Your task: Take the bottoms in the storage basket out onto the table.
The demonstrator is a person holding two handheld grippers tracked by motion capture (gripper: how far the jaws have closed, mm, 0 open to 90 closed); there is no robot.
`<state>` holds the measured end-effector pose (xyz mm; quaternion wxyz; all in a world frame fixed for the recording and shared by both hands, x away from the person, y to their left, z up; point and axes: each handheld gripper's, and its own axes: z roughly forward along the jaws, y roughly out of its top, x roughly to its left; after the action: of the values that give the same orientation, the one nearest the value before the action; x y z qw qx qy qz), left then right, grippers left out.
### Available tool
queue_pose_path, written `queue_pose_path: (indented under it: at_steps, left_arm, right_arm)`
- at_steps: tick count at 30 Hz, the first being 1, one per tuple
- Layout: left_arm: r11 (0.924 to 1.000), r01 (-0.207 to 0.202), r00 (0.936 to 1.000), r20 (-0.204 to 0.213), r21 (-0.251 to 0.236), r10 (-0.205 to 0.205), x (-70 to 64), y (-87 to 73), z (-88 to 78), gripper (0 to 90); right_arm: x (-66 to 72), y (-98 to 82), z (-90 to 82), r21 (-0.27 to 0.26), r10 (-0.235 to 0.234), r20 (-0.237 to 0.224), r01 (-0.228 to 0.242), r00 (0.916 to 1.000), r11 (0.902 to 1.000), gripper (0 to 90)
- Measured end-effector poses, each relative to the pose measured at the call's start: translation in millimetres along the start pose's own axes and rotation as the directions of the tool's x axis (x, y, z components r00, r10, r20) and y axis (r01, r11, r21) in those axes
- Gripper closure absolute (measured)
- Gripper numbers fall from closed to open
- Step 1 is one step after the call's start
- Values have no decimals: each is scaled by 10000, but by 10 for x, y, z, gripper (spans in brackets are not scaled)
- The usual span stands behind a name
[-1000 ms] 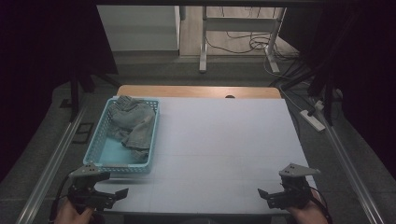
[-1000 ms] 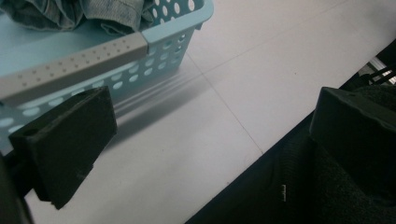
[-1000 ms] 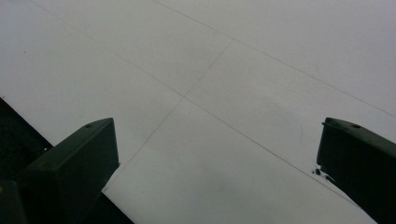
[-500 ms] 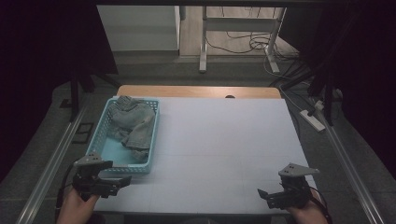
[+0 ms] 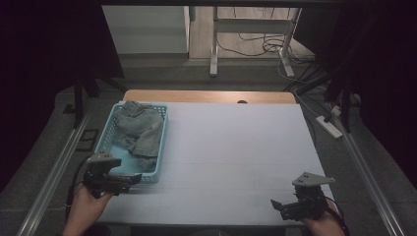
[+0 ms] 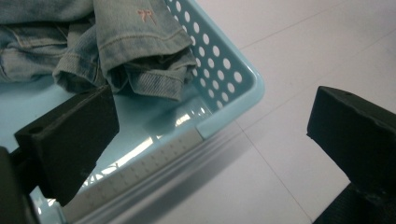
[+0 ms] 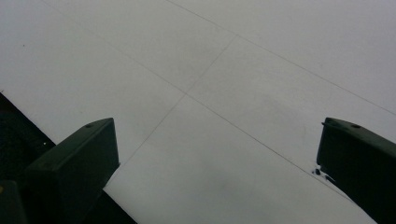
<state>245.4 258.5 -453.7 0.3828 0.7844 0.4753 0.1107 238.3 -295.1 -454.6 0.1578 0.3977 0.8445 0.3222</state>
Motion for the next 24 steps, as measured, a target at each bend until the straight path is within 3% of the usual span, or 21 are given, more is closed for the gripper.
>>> queue_pose_path:
  at_steps: [13,24]
  left_arm:
    - [9990,-227,9996,-131,395,233,106,268,195,6]
    - [9984,-130,9994,-300,557,146,256,519,390,1]
  right_arm:
    - [10,3,11,89,-140,26,140,9999,9999,0]
    - [14,4,17,147,-183,65,182,9998,9997,0]
